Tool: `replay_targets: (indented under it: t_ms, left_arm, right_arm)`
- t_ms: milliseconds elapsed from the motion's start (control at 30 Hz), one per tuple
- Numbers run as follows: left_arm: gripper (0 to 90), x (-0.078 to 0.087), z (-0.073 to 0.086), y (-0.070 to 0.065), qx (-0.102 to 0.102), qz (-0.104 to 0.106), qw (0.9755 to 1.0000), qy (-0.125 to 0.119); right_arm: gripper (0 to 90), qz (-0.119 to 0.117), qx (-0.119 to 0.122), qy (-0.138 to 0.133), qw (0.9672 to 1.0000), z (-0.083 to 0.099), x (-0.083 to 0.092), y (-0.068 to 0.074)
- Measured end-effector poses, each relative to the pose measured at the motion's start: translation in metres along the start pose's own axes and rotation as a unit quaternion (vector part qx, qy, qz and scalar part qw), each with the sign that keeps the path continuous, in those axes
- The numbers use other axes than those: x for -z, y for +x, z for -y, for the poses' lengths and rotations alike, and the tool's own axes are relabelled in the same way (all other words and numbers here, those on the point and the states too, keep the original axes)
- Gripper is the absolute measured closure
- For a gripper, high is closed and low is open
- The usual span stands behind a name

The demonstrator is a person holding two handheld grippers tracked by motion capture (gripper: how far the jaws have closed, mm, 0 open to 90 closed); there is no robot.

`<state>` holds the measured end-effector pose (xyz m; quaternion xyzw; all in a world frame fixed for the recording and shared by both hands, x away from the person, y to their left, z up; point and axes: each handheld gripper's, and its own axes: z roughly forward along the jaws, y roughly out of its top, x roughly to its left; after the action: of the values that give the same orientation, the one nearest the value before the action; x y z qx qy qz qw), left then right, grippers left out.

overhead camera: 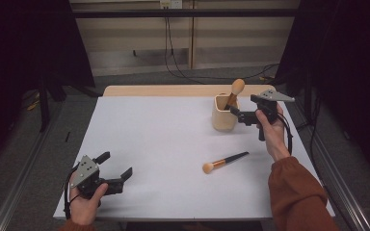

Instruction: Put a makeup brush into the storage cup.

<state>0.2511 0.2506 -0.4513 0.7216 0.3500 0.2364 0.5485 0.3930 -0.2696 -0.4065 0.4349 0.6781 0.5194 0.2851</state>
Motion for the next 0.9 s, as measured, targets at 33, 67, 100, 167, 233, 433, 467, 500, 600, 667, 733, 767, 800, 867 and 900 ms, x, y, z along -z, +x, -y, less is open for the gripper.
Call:
replay_targets:
  t_ms: [33, 67, 100, 167, 233, 433, 467, 500, 600, 667, 733, 767, 800, 867, 900]
  left_arm:
    - [2.5, 0.000, 0.000, 0.000, -0.001, 0.000, 1.0000, 0.000]
    - [2.6, 0.000, 0.000, 0.001, -0.004, 0.000, 1.0000, 0.001]
    - [2.6, 0.000, 0.000, 0.000, -0.004, -0.002, 1.0000, 0.001]
    - [2.5, 0.000, 0.000, -0.001, -0.001, -0.002, 1.0000, 0.000]
    - [2.6, 0.001, 0.000, -0.001, -0.002, -0.002, 1.0000, 0.000]
    - [2.5, 0.001, 0.000, 0.000, -0.002, -0.002, 1.0000, -0.001]
    - [2.6, 0.001, 0.000, 0.000, -0.002, -0.002, 1.0000, -0.001]
    - [2.5, 0.001, 0.000, 0.000, -0.002, -0.002, 1.0000, -0.002]
    - [2.5, 0.002, 0.000, 0.000, -0.004, -0.003, 1.0000, -0.001]
    - [2.5, 0.003, 0.000, 0.000, -0.002, -0.004, 1.0000, -0.004]
    - [2.6, 0.003, 0.000, -0.001, -0.001, -0.005, 1.0000, -0.004]
    - [2.6, 0.003, 0.000, -0.001, -0.001, -0.005, 1.0000, -0.004]
    - [2.5, 0.003, 0.000, -0.001, 0.000, -0.004, 1.0000, -0.004]
    - [2.5, 0.003, 0.000, -0.001, -0.002, -0.004, 1.0000, -0.003]
    - [2.5, 0.004, 0.000, -0.002, -0.003, -0.003, 1.0000, -0.003]
  right_arm:
    - [1.0, 0.007, -0.004, -0.001, 1.0000, 0.001, 0.002, 0.000]
    - [1.4, 0.010, -0.006, -0.001, 0.9999, 0.002, 0.003, 0.000]
    - [1.4, 0.009, -0.005, -0.002, 0.9999, 0.004, 0.004, 0.000]
    - [1.3, 0.007, -0.005, -0.005, 1.0000, 0.008, 0.008, 0.001]
    - [1.0, 0.005, -0.006, -0.007, 0.9999, 0.013, 0.011, 0.002]
    - [0.8, 0.010, 0.010, -0.009, 0.9999, 0.021, 0.026, 0.008]
    - [0.6, 0.008, 0.009, -0.008, 0.9999, 0.022, 0.029, 0.010]
    - [0.6, 0.005, 0.011, -0.007, 0.9999, 0.023, 0.032, 0.010]
    - [0.6, 0.003, 0.017, -0.007, 0.9998, 0.028, 0.040, 0.015]
    - [0.6, 0.002, 0.016, -0.006, 0.9999, 0.031, 0.045, 0.017]
    - [0.9, -0.003, 0.007, -0.016, 0.9998, 0.034, 0.051, 0.017]
    - [0.7, -0.002, 0.005, -0.019, 0.9998, 0.036, 0.055, 0.017]
    - [0.7, 0.002, 0.006, -0.020, 0.9998, 0.038, 0.058, 0.018]
    - [0.9, 0.000, 0.009, -0.016, 0.9998, 0.041, 0.063, 0.019]
    - [1.1, 0.002, 0.008, -0.017, 0.9998, 0.043, 0.066, 0.020]
